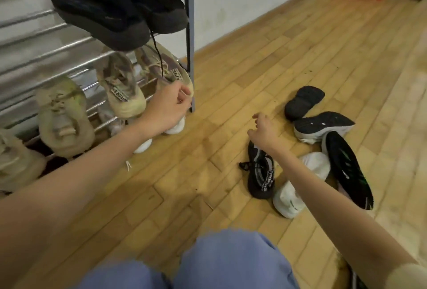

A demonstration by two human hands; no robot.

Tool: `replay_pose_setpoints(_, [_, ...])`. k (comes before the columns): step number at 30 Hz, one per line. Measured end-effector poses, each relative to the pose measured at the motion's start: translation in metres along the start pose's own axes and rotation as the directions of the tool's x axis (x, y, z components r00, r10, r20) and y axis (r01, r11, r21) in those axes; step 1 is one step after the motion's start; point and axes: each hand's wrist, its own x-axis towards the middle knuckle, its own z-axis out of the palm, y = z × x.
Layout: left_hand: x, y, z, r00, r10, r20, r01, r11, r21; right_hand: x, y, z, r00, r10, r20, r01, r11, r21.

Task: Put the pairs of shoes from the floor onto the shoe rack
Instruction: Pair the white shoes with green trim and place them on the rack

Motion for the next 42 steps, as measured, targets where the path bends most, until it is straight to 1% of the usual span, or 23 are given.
replay_pose_setpoints(2, [0.007, 0.006, 0.020, 0.994, 0.061, 0.086, -0.067, 0.996, 0.062, 0.001, 0.030, -0.001, 0.997, 0.073, 0.011, -0.073, 0.996, -0.045])
replay_pose_setpoints(3, [0.011, 0.009, 0.031, 0.989, 0.081, 0.126, -0.091, 0.993, 0.077, 0.002, 0.045, -0.002, 0.994, 0.111, -0.010, -0.112, 0.990, -0.089])
replay_pose_setpoints(7, [0.030, 0.023, 0.066, 0.962, 0.103, 0.255, -0.129, 0.988, 0.085, 0.014, 0.105, -0.009, 0.960, 0.237, -0.152, -0.269, 0.931, -0.247])
replay_pose_setpoints(11, [0.048, 0.033, 0.092, 0.932, 0.121, 0.340, -0.155, 0.985, 0.072, 0.033, 0.156, -0.021, 0.933, 0.329, -0.145, -0.359, 0.834, -0.420])
replay_pose_setpoints(15, [0.060, 0.037, 0.113, 0.917, 0.108, 0.383, -0.145, 0.987, 0.069, 0.049, 0.190, -0.020, 0.929, 0.350, -0.118, -0.350, 0.736, -0.579])
replay_pose_setpoints(18, [0.063, 0.032, 0.122, 0.909, 0.090, 0.406, -0.131, 0.989, 0.075, 0.060, 0.192, -0.015, 0.921, 0.374, -0.112, -0.360, 0.703, -0.614])
replay_pose_setpoints(20, [0.063, 0.026, 0.127, 0.902, 0.073, 0.425, -0.115, 0.990, 0.075, 0.068, 0.189, -0.010, 0.918, 0.375, -0.131, -0.366, 0.668, -0.648])
replay_pose_setpoints(23, [0.058, 0.020, 0.131, 0.895, 0.052, 0.443, -0.097, 0.992, 0.080, 0.079, 0.183, -0.013, 0.920, 0.341, -0.194, -0.368, 0.578, -0.729])
replay_pose_setpoints(25, [0.054, 0.019, 0.132, 0.896, 0.042, 0.442, -0.082, 0.994, 0.071, 0.083, 0.179, -0.021, 0.932, 0.310, -0.190, -0.340, 0.561, -0.754])
replay_pose_setpoints(27, [0.050, 0.021, 0.133, 0.897, 0.029, 0.440, -0.059, 0.997, 0.054, 0.081, 0.173, -0.027, 0.941, 0.283, -0.188, -0.323, 0.581, -0.747])
replay_pose_setpoints(29, [0.045, 0.025, 0.137, 0.892, 0.016, 0.451, -0.028, 0.999, 0.021, 0.076, 0.168, -0.033, 0.938, 0.270, -0.218, -0.345, 0.645, -0.682])
replay_pose_setpoints(30, [0.041, 0.028, 0.141, 0.886, 0.014, 0.463, -0.023, 1.000, 0.012, 0.071, 0.166, -0.037, 0.928, 0.267, -0.260, -0.372, 0.703, -0.607])
replay_pose_setpoints(31, [0.038, 0.031, 0.145, 0.878, 0.017, 0.478, -0.027, 1.000, 0.013, 0.066, 0.166, -0.041, 0.908, 0.268, -0.322, -0.402, 0.771, -0.494])
replay_pose_setpoints(32, [0.034, 0.034, 0.150, 0.869, 0.024, 0.495, -0.034, 0.999, 0.011, 0.060, 0.165, -0.047, 0.878, 0.281, -0.387, -0.421, 0.839, -0.345])
replay_pose_setpoints(33, [0.030, 0.037, 0.156, 0.857, 0.032, 0.514, -0.039, 0.999, 0.003, 0.052, 0.165, -0.053, 0.845, 0.301, -0.441, -0.409, 0.896, -0.172])
replay_pose_setpoints(34, [0.026, 0.041, 0.162, 0.844, 0.044, 0.535, -0.046, 0.999, -0.010, 0.040, 0.160, -0.060, 0.810, 0.321, -0.491, -0.359, 0.933, 0.019])
replay_pose_setpoints(35, [0.021, 0.046, 0.170, 0.827, 0.055, 0.559, -0.054, 0.998, -0.019, 0.028, 0.159, -0.064, 0.772, 0.348, -0.532, -0.277, 0.937, 0.211])
replay_pose_setpoints(36, [0.017, 0.051, 0.179, 0.809, 0.068, 0.583, -0.066, 0.998, -0.025, 0.014, 0.153, -0.067, 0.735, 0.394, -0.553, -0.184, 0.900, 0.396])
replay_pose_setpoints(37, [0.013, 0.056, 0.189, 0.789, 0.077, 0.610, -0.075, 0.997, -0.029, 0.000, 0.149, -0.068, 0.698, 0.452, -0.555, -0.096, 0.828, 0.553])
replay_pose_setpoints(38, [0.008, 0.061, 0.200, 0.765, 0.085, 0.639, -0.080, 0.996, -0.037, -0.015, 0.143, -0.067, 0.670, 0.522, -0.528, -0.024, 0.726, 0.687])
replay_pose_setpoints(40, [-0.003, 0.068, 0.221, 0.700, 0.102, 0.707, -0.100, 0.994, -0.045, -0.045, 0.135, -0.059, 0.644, 0.627, -0.438, 0.092, 0.505, 0.858])
replay_pose_setpoints(42, [-0.015, 0.072, 0.239, 0.623, 0.122, 0.773, -0.153, 0.988, -0.033, -0.072, 0.135, -0.050, 0.643, 0.680, -0.353, 0.179, 0.314, 0.932])
